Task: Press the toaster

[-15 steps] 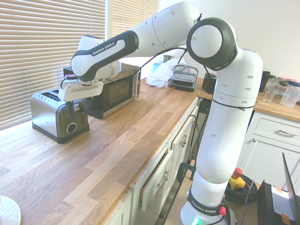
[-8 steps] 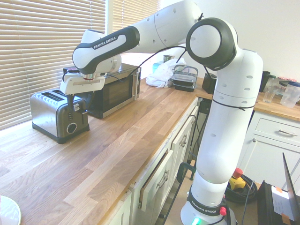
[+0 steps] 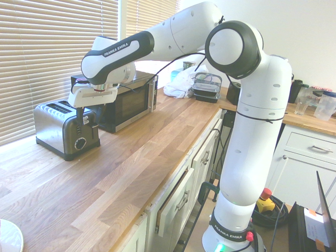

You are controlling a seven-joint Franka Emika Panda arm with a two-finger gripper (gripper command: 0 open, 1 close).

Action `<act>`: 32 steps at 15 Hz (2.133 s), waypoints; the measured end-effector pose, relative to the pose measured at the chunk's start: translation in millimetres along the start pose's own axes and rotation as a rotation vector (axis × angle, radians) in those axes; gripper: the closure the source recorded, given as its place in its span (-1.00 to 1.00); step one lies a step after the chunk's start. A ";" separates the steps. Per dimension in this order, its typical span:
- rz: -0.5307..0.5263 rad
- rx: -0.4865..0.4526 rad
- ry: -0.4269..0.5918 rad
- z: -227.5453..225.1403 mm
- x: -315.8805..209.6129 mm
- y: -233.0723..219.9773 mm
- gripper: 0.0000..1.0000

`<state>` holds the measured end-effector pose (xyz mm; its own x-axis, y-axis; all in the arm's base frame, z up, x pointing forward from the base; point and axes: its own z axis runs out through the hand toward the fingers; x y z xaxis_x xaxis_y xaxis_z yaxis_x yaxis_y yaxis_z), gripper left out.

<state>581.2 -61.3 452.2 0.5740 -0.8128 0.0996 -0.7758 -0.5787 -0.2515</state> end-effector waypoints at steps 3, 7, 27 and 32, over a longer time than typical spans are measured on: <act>-0.003 0.001 0.000 -0.2 0.7 0.5 1.00; 0.005 0.002 0.000 -0.7 4.2 3.5 1.00; 0.041 -0.022 -0.032 20.8 22.4 20.1 1.00; 0.044 -0.027 -0.043 28.3 29.2 28.1 1.00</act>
<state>583.6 -99.3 420.8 0.5492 -0.8343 0.0472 -0.8071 -0.5442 -0.2290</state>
